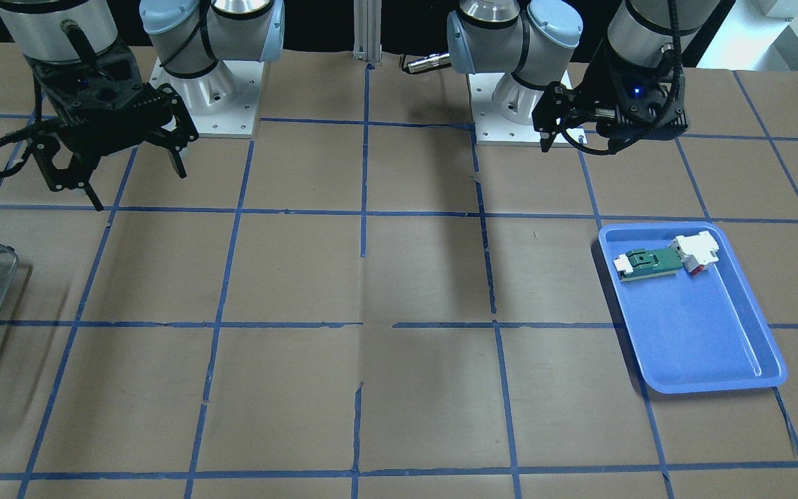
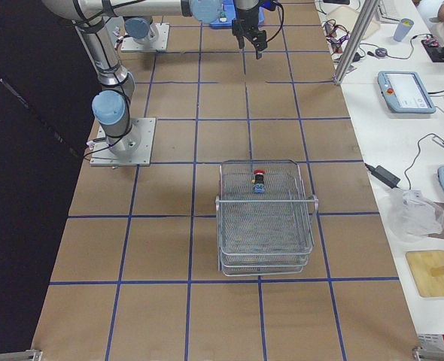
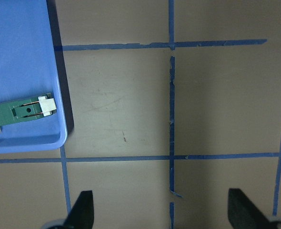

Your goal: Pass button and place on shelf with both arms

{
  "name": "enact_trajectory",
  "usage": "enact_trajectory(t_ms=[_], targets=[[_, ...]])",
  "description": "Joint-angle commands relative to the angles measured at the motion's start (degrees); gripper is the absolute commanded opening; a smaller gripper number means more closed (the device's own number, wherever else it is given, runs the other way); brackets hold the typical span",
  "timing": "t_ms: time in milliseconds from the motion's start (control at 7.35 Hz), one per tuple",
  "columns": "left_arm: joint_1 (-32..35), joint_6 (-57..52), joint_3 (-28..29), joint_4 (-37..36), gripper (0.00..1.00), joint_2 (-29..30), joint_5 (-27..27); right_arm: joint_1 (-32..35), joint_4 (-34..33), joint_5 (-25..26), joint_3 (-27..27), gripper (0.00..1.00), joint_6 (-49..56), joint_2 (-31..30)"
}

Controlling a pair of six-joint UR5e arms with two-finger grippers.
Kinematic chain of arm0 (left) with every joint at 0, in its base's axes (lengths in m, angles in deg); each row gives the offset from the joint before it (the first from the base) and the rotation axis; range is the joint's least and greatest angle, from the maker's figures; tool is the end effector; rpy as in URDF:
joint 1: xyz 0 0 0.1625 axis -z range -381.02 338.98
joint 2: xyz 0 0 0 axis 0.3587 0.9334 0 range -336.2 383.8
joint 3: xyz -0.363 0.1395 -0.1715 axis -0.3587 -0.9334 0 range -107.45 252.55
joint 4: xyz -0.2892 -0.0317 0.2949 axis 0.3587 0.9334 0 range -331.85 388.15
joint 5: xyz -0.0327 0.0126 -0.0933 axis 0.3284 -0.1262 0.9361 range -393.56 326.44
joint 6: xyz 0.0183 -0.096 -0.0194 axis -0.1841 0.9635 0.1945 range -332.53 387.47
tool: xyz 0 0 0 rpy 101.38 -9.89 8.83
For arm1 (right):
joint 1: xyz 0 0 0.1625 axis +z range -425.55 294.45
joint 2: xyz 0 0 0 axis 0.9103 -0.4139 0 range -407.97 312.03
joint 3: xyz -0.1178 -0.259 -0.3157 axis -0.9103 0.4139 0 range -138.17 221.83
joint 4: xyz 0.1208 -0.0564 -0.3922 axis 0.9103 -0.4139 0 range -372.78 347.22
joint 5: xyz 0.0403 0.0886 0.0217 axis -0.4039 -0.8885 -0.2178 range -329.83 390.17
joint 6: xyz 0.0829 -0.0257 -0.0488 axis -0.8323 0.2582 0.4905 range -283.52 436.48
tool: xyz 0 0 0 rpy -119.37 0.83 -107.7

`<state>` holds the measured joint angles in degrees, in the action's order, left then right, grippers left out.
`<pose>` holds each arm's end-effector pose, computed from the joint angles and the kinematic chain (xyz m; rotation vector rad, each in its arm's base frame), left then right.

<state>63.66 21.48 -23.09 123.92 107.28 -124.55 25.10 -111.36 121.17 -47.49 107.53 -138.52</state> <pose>-0.0907 -0.4451 0.4830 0.0197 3.1297 0.1358 0.1372 -0.5018 0.5148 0.8362 -2.9541 0.2473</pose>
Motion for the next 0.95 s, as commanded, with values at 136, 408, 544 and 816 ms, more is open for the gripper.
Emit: enact_trajectory(t_ms=[136, 408, 544, 816], targets=[[-0.1, 0.1, -0.1, -0.6, 1.0, 0.2, 0.4, -0.9, 3.6, 0.9, 2.9, 1.0, -23.5, 2.6], [0.0, 0.2, -0.1, -0.5, 1.0, 0.1, 0.5, -0.9, 7.6, 0.1, 2.7, 1.0, -30.1, 2.4], [0.0, 0.2, -0.1, -0.5, 1.0, 0.1, 0.5, -0.9, 8.0, 0.1, 2.7, 1.0, -31.7, 2.4], [0.0, 0.2, -0.1, -0.6, 1.0, 0.1, 0.5, -0.9, 9.2, -1.3, 2.6, 1.0, -34.0, 2.6]])
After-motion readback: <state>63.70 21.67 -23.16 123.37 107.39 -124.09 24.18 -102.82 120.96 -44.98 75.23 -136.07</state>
